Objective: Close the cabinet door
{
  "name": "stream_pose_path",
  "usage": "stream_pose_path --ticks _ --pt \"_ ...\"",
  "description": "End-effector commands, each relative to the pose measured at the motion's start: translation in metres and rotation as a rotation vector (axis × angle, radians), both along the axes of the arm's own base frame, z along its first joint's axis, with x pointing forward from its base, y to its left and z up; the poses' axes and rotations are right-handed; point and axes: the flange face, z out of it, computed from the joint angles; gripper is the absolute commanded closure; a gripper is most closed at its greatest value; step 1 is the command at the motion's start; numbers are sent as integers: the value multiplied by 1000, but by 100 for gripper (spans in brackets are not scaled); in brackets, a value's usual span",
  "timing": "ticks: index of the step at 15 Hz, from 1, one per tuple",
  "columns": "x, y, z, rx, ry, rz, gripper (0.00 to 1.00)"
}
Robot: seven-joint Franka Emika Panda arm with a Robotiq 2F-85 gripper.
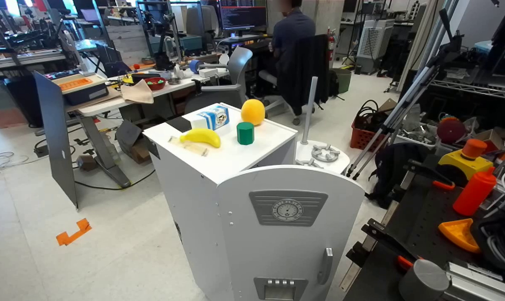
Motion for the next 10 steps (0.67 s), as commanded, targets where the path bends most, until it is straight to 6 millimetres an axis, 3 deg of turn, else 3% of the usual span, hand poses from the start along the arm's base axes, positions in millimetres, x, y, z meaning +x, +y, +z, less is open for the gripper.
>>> stream_pose_path --ticks 1,10 --pt "9 23 -10 -68 59 97 0" --pt "38 122 -47 -115 94 287 0"
